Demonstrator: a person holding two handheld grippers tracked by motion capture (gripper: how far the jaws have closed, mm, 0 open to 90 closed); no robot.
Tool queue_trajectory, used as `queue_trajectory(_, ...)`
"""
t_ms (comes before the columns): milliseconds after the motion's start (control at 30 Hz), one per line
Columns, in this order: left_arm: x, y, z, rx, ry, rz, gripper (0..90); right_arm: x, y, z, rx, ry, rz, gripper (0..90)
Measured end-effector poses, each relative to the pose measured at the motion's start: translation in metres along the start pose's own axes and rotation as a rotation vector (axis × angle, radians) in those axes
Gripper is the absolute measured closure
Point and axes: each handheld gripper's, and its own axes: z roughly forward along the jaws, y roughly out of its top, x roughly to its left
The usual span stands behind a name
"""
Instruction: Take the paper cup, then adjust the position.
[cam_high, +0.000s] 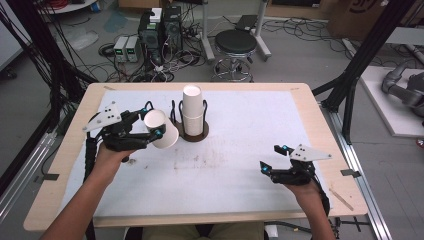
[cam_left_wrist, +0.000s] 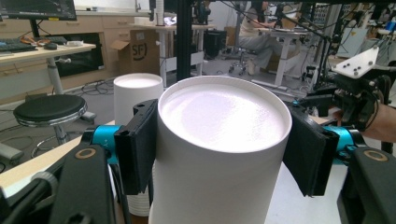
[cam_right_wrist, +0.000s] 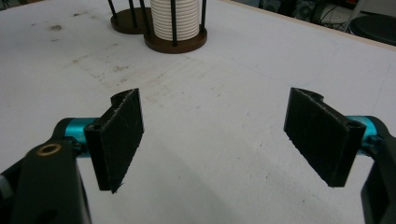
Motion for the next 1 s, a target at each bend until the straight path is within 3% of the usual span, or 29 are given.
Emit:
queue_trajectory(200, -0.005, -0.014, 0.003, 0.019, -0.012, 0.001, 33.5, 0.003, 0.001, 0.005, 0.007, 0.019, -0.003, 20.3)
queue_trajectory(500, -0.009, -0.019, 0.005, 0.015, -0.028, -0.007, 33.5, 0.008, 0.004, 0.010, 0.015, 0.064, -0.015, 20.3)
queue_trajectory(767, -0.018, -0.025, 0.016, 0.019, -0.078, -0.007, 33.5, 0.016, 0.010, 0.017, -0.004, 0.113, -0.019, 20.2)
queue_trajectory(1000, -0.023, -0.035, 0.025, 0.012, -0.118, -0.019, 33.4, 0.031, 0.018, 0.026, -0.016, 0.176, -0.032, 20.2)
